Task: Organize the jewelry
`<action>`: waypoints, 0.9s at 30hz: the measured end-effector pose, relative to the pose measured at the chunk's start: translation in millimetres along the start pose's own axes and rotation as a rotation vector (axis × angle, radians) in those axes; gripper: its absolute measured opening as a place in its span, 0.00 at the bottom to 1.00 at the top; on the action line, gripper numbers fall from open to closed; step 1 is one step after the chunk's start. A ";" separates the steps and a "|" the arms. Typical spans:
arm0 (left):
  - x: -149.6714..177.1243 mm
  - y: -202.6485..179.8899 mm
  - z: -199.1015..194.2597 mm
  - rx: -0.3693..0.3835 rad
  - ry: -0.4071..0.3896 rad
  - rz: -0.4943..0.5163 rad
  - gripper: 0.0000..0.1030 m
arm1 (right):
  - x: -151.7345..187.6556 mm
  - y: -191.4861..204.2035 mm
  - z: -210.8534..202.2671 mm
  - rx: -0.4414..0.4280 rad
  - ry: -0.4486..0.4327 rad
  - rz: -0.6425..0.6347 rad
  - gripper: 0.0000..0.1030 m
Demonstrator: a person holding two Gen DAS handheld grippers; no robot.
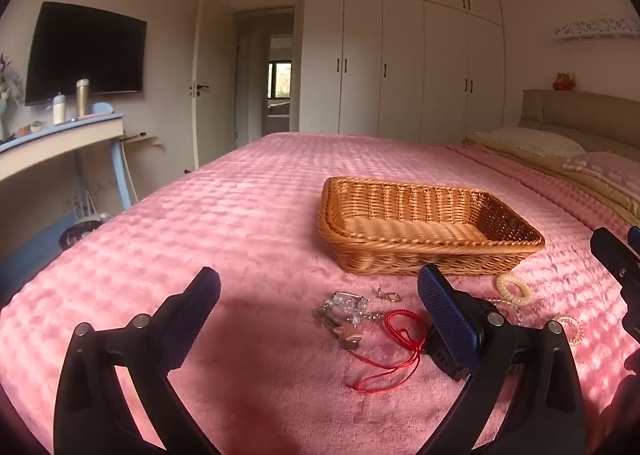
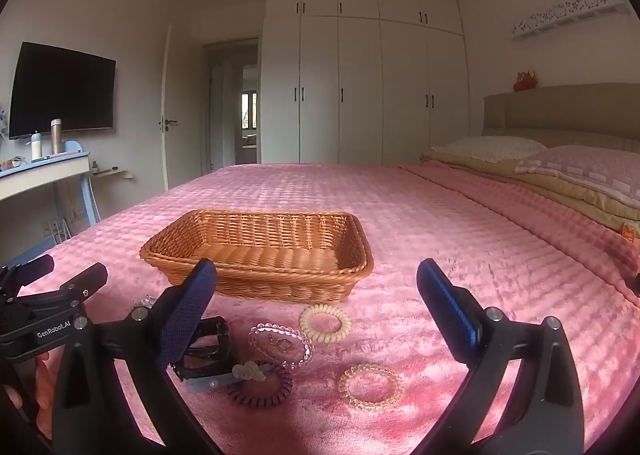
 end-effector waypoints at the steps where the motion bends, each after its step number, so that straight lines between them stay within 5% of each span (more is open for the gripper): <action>1: 0.6 0.1 -0.2 0.001 0.003 -0.001 0.93 | 0.0 0.1 0.2 0.000 0.001 0.000 0.93; 27: 3.9 5.2 5.8 0.005 0.018 -0.015 0.93 | 1.6 -6.8 3.4 -0.009 0.008 0.021 0.93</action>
Point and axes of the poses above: each gripper's, at about its wrist camera, not at the fingertips, and z roughly the way its jaws point, y to its left, x to its underside, the point moved 4 cm from there along z, roughly the way its jaws point, and after that the axes turned 3 degrees about z, right-handed, at the moved point
